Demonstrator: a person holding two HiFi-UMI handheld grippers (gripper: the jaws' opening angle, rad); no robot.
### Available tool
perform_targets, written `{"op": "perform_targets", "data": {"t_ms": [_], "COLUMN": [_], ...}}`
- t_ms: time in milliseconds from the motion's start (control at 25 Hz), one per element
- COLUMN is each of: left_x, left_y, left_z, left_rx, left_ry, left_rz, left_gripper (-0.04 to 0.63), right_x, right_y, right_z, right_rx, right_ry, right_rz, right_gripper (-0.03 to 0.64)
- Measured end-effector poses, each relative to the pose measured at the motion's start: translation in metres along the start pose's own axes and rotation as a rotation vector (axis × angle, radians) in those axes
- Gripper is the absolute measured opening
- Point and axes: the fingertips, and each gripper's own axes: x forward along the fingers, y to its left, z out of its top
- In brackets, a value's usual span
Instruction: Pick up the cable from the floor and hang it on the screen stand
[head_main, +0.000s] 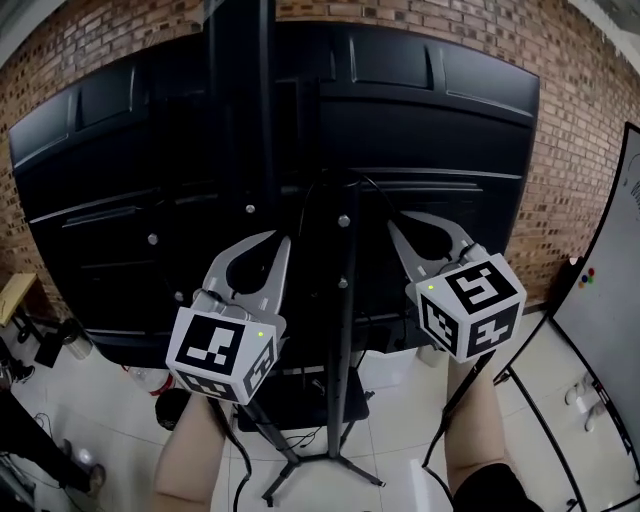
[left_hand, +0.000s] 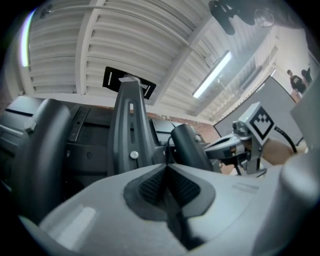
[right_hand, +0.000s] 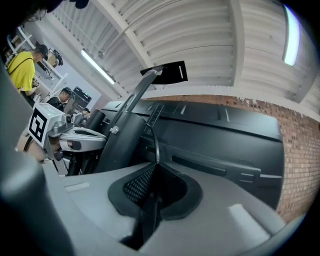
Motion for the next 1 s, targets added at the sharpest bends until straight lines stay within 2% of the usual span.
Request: {"op": "perform_targets", "data": {"t_ms": [160, 440, 760, 880, 1000], "left_x": [-0.012, -0.031, -0.052, -0.062, -0.078], "left_y": [-0.012, -0.02, -0.03, -0.032, -0.027], "left_z": [-0.003, -0.003, -0.02, -0.027, -0.033], "left_rx": [0.01, -0.016, -0.055, -0.036, 0.027], "left_ry": [-0.022, -0.063, -0.056, -0.061, -0.063], "left_rz": [-0.048, -0.1, -0.121, -0.102, -0.042], "left_gripper": [0.005, 0.005, 0.005, 0.005, 0.005], "right_x": [-0.001, -0.003, -0.018, -0.023, -0.036], "right_y": [0.003, 0.02, 0.036, 0.037, 0.034], "right_z": [-0.02, -0.044, -0.038, -0.035, -0.033], "right_rx": [0.059, 0.106, 0.178, 0.134, 0.05], "right_ry": [-0.007, 0.017, -0.149, -0.194, -0.228], "right_rz": [-0.05, -0.062, -0.064, -0.098, -0.179], "right_gripper": [0.017, 0.017, 0.021, 0.026, 0.048]}}
